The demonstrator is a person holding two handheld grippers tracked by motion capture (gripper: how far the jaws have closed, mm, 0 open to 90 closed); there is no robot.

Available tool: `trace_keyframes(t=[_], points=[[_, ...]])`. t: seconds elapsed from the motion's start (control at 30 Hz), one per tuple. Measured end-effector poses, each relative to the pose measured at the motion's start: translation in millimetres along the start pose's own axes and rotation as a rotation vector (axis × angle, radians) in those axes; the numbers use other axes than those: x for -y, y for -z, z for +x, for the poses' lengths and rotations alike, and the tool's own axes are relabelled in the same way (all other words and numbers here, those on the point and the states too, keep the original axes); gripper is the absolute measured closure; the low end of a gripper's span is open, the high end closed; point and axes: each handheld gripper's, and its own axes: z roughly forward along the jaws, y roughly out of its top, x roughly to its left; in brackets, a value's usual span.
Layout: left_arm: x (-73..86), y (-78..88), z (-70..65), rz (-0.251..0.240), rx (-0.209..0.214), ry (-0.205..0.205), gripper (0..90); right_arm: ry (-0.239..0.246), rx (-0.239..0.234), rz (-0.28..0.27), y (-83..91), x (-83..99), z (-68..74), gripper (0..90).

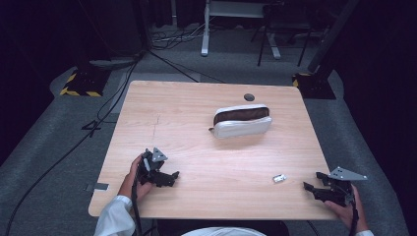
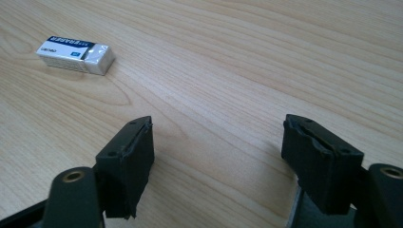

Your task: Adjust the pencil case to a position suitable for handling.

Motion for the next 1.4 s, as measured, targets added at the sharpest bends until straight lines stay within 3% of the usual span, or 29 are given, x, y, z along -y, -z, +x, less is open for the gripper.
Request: trace_keyframes(t=[0.2,0.37,0.43,0.6,0.9,1.13,1.23,1.4], points=[[0.1,0.0,-2.3,0.001,-0.007,0.013,0.2,0.021,-0.019,0.001,-0.4,-0.1,2.6,25.2],[6.1,4.9,-6.1,-0.002,0.02,-0.014,0.6,0.05,-0.042,0.002,-1.5,-1.4,6.6,25.1],[7.5,6.0,-6.4,-0.003,0.032,-0.032,0.6,0.111,-0.042,-0.005,-2.4,-3.5,13.9,25.1],[6.5,5.6,-5.8,0.003,0.046,-0.039,0.2,0.129,-0.131,0.024,-14.7,-14.7,30.9,21.8],[5.2,4.3,-6.6,0.002,0.042,-0.042,0.2,0.157,-0.156,0.031,-38.0,-35.4,69.3,21.2],[5.3,4.3,-6.7,0.002,0.042,-0.04,0.2,0.131,-0.133,0.03,-44.6,-43.5,90.6,33.2],[5.3,4.3,-6.7,0.001,0.042,-0.041,0.2,0.128,-0.126,0.016,-48.6,-45.9,97.5,34.3],[5.1,4.2,-7.0,0.002,0.04,-0.04,0.2,0.152,-0.163,-0.001,-50.3,-46.2,99.0,41.1]])
